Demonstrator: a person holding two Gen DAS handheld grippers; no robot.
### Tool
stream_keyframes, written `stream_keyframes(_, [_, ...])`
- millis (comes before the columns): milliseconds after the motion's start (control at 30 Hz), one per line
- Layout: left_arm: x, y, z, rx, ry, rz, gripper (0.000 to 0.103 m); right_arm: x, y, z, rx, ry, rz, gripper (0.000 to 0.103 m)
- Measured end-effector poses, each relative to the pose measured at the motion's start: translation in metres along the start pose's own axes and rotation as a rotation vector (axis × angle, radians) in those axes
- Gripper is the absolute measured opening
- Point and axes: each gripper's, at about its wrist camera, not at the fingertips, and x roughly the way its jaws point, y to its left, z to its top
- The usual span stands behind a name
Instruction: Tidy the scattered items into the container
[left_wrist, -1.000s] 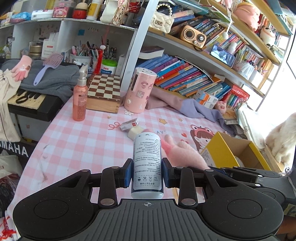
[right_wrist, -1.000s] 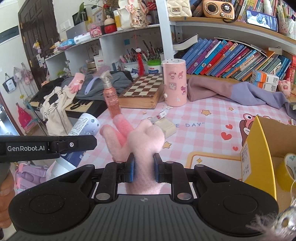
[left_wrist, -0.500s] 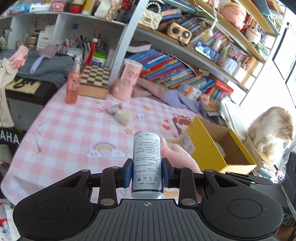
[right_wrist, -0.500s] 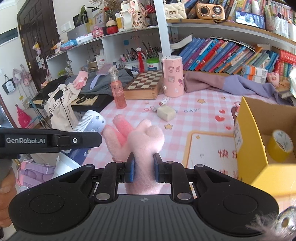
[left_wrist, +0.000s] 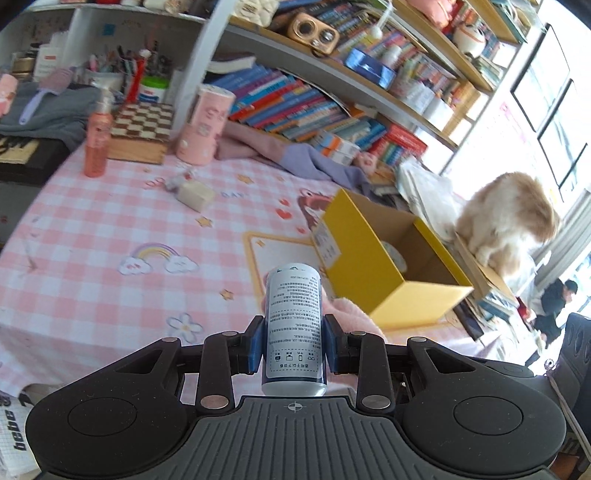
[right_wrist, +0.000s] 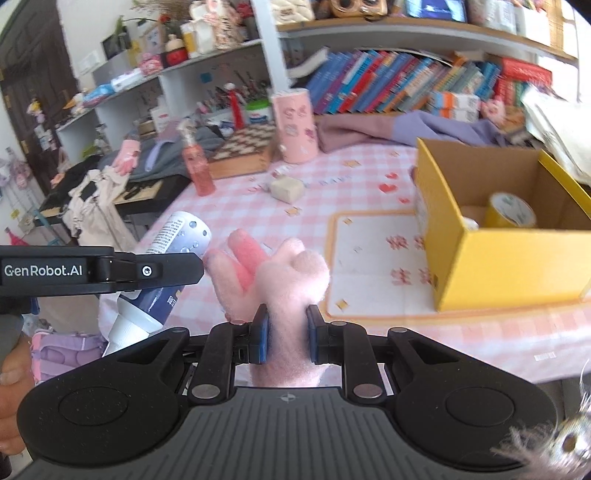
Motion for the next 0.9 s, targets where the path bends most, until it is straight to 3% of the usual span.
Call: stream_keyframes(900, [0.056, -0.062, 0.008, 0.085, 0.089, -0.123, 0.031, -0.023, -0.076, -0.006, 0.126, 0.011, -0.121, 0.019])
